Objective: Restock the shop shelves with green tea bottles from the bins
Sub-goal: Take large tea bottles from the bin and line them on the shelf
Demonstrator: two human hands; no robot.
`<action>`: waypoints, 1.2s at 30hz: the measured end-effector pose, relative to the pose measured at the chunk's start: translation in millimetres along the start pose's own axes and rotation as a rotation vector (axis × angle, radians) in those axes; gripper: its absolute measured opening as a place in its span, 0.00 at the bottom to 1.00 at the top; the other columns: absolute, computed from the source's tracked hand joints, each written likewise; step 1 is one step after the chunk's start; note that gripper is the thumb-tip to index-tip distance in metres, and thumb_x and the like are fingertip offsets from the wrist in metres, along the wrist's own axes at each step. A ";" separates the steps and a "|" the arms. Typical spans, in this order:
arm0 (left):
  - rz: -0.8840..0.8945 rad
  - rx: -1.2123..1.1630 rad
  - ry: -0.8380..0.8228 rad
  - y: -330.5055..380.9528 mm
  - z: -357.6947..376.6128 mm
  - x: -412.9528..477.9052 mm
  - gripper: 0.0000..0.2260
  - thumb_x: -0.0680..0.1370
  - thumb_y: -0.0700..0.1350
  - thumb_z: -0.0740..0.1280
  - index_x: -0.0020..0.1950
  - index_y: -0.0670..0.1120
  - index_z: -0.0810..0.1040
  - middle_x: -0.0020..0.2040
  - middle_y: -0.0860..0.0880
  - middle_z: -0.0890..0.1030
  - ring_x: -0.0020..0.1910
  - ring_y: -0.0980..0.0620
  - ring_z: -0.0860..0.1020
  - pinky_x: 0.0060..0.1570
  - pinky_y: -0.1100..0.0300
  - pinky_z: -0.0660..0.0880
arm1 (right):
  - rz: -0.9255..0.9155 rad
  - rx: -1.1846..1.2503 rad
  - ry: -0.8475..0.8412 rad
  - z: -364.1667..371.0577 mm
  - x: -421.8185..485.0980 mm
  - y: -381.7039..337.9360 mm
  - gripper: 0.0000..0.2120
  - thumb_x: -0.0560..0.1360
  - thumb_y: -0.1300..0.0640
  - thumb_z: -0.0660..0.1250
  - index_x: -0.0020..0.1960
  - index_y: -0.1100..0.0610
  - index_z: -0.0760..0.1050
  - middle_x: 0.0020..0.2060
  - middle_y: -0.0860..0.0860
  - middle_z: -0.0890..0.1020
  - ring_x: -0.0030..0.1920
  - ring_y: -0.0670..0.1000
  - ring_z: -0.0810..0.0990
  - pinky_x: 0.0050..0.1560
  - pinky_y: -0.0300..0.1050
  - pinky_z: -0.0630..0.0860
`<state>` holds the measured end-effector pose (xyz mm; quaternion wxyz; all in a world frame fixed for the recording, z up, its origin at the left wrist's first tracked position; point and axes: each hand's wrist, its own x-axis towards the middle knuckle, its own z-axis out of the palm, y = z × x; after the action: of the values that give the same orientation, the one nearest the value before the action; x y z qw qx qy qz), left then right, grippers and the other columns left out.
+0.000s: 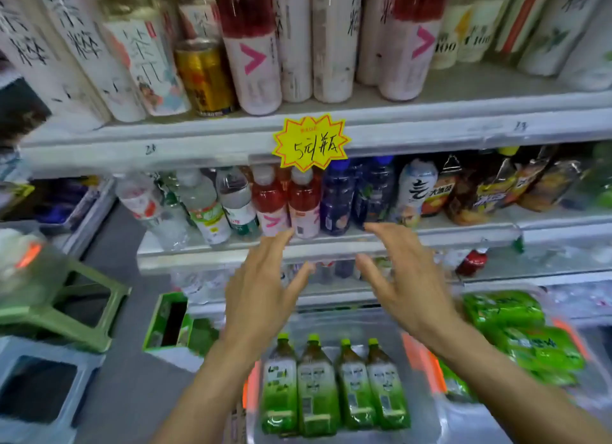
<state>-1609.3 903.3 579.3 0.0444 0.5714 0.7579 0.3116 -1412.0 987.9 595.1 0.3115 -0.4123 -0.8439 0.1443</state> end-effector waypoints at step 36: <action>-0.835 0.145 -0.644 -136.8 229.2 -135.0 0.53 0.73 0.61 0.73 0.80 0.42 0.39 0.72 0.39 0.63 0.68 0.38 0.70 0.65 0.47 0.71 | 0.758 -0.026 -0.654 268.9 -188.3 85.9 0.61 0.61 0.35 0.72 0.79 0.52 0.37 0.66 0.53 0.62 0.68 0.57 0.65 0.53 0.54 0.77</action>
<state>-1580.7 858.3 284.9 0.3555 0.2892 0.8885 0.0229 -1445.6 896.6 269.9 -0.0489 -0.6269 -0.6899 0.3587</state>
